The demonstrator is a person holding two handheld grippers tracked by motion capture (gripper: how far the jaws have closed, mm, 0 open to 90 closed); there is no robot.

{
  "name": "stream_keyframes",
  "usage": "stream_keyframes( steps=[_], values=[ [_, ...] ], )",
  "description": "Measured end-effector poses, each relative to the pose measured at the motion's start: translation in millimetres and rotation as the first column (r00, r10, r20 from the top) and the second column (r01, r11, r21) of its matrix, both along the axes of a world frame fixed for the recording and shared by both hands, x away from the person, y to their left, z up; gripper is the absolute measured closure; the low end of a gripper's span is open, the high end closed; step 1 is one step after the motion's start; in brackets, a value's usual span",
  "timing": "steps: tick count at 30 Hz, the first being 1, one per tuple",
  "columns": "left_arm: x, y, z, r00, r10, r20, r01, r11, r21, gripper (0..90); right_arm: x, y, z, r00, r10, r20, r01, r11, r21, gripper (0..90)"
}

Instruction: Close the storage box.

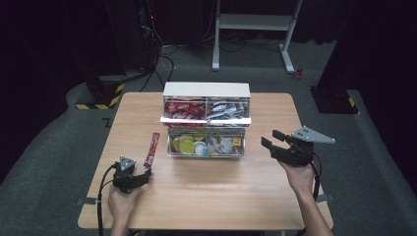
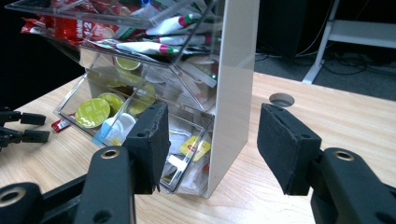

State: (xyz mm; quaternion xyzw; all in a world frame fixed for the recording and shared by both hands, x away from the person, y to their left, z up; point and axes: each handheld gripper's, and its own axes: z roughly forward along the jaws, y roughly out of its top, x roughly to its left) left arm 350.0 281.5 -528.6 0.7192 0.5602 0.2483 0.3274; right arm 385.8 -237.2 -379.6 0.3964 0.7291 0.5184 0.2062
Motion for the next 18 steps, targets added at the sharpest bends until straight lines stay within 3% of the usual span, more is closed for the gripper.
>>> stream_keyframes(
  steps=[18],
  values=[
    [0.1, 0.1, 0.0, 1.0000, -0.004, 0.000, 0.004, 1.0000, 0.001, 26.7, 2.8, -9.2, -31.0, 0.9983, -0.043, -0.039, 0.044, 0.999, 0.020, 42.7]
  ],
)
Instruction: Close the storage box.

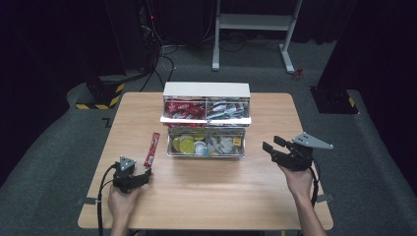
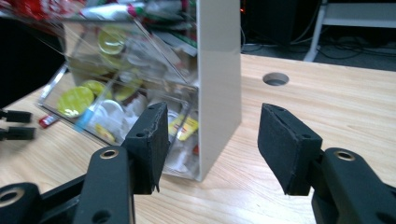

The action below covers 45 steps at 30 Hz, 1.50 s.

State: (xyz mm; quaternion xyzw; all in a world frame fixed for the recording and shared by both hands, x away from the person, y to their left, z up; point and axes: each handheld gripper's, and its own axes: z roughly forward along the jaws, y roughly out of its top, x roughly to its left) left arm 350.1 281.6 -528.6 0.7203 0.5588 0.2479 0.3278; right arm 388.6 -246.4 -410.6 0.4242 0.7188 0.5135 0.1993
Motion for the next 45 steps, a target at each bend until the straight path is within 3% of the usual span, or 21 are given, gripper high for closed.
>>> stream_keyframes(
  steps=[3, 17, 27, 33, 36, 45],
  values=[
    [0.0, -0.6, 0.0, 1.0000, 0.000, -0.001, 0.000, 1.0000, 0.004, 26.7, -3.0, 4.2, -7.5, 0.9996, -0.021, 0.018, 0.022, 0.997, -0.068, 42.5],
    [0.0, 0.0, 0.0, 1.0000, 0.000, 0.000, 0.000, 1.0000, 0.000, 26.8, 5.9, 4.2, -32.5, 0.9989, -0.037, -0.030, 0.035, 0.998, -0.050, 42.4],
    [0.0, 0.0, 0.0, 1.0000, 0.000, 0.000, 0.000, 1.0000, -0.001, 26.7, 15.4, -3.2, -55.2, 0.9942, -0.077, -0.075, 0.072, 0.995, -0.071, 42.4],
    [0.1, 0.0, 0.1, 1.0000, -0.001, 0.000, 0.001, 1.0000, 0.004, 26.7, 16.9, -5.4, -60.9, 0.9918, -0.092, -0.089, 0.085, 0.993, -0.083, 42.4],
    [0.0, -0.1, -0.1, 1.0000, 0.001, 0.001, -0.001, 1.0000, 0.000, 26.7, 21.0, -3.0, -67.3, 0.9898, -0.105, -0.097, 0.091, 0.986, -0.141, 42.5],
    [0.0, 0.0, 0.0, 1.0000, 0.000, 0.000, 0.000, 1.0000, -0.001, 26.6, 28.2, -4.5, -81.9, 0.9806, -0.144, -0.132, 0.118, 0.975, -0.188, 42.3]
  ],
)
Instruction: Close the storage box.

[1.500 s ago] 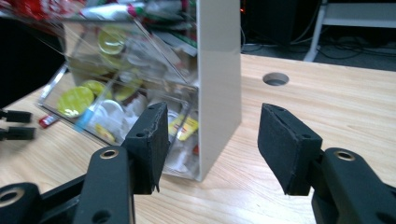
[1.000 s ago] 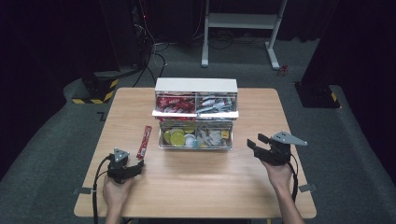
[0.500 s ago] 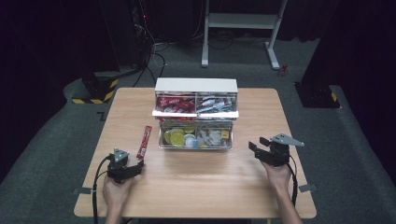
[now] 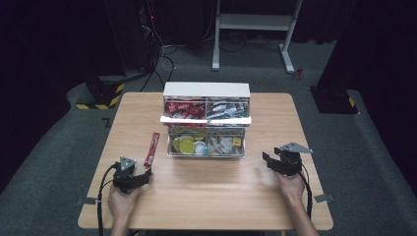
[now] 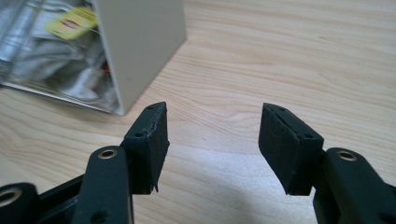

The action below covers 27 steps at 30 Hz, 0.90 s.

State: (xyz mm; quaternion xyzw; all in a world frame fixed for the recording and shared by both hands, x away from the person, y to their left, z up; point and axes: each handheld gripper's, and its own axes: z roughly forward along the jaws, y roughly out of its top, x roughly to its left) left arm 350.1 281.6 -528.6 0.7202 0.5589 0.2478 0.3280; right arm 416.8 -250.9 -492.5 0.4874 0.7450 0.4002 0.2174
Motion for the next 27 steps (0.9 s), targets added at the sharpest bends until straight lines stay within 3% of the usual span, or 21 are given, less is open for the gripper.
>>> stream_keyframes(
  steps=[9, 27],
  values=[
    [0.1, 0.1, 0.1, 1.0000, -0.002, 0.000, 0.002, 1.0000, 0.004, 26.5, 6.5, -5.6, -12.8, 0.9986, -0.049, -0.019, 0.049, 0.998, -0.027, 42.0],
    [0.0, -0.6, 0.0, 1.0000, -0.001, -0.002, 0.001, 1.0000, 0.005, 26.4, 8.5, -7.7, -25.1, 0.9956, -0.083, -0.042, 0.080, 0.995, -0.067, 40.8]
  ],
)
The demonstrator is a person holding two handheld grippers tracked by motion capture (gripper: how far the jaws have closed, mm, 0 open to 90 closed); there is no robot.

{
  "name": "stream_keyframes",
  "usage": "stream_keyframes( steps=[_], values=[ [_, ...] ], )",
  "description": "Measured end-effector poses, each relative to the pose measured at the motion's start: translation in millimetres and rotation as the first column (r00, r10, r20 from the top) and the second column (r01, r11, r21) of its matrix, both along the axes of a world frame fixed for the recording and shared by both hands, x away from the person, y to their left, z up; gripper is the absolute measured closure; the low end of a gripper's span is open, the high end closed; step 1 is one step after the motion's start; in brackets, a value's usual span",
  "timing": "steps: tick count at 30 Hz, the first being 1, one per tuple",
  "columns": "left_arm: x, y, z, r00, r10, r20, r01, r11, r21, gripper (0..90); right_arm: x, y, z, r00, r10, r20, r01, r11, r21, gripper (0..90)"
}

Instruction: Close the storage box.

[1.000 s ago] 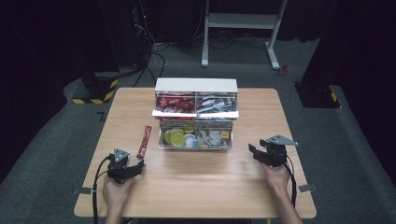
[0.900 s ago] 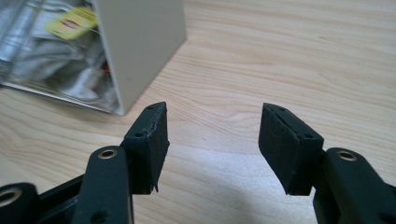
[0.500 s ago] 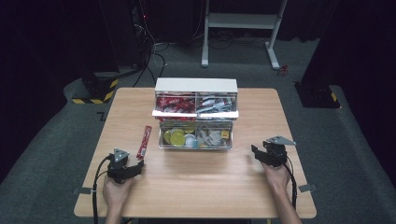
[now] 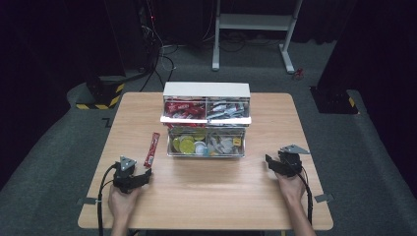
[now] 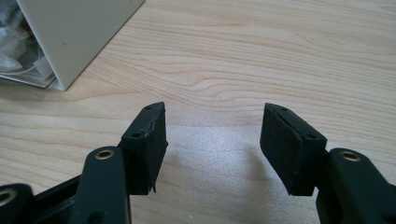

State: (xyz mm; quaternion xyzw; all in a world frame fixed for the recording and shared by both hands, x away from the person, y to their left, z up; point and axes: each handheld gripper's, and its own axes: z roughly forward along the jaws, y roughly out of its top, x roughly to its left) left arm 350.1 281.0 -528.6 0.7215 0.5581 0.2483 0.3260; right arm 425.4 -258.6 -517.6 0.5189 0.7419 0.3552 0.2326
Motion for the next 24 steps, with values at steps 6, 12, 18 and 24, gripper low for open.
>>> stream_keyframes(
  steps=[6, 12, 18, 24],
  values=[
    [0.0, -0.3, 0.1, 1.0000, -0.002, -0.001, 0.002, 1.0000, 0.003, 26.4, 0.4, 0.1, -3.7, 0.9996, -0.008, -0.027, 0.008, 1.000, 0.000, 38.4],
    [-0.9, -0.8, 0.0, 1.0000, 0.000, -0.002, 0.000, 1.0000, 0.003, 26.3, 0.7, 2.3, -4.9, 0.9990, -0.006, -0.044, 0.003, 0.998, -0.060, 30.4],
    [-0.9, -0.6, 0.0, 1.0000, -0.001, -0.002, 0.001, 1.0000, 0.001, 26.1, -2.7, 2.1, -5.2, 0.9971, -0.052, -0.055, 0.049, 0.997, -0.060, 24.9],
    [-0.9, -0.8, 0.0, 1.0000, 0.000, -0.001, 0.000, 1.0000, 0.004, 26.2, -3.1, 2.1, -5.1, 0.9970, -0.053, -0.056, 0.049, 0.997, -0.061, 24.8]
  ],
)
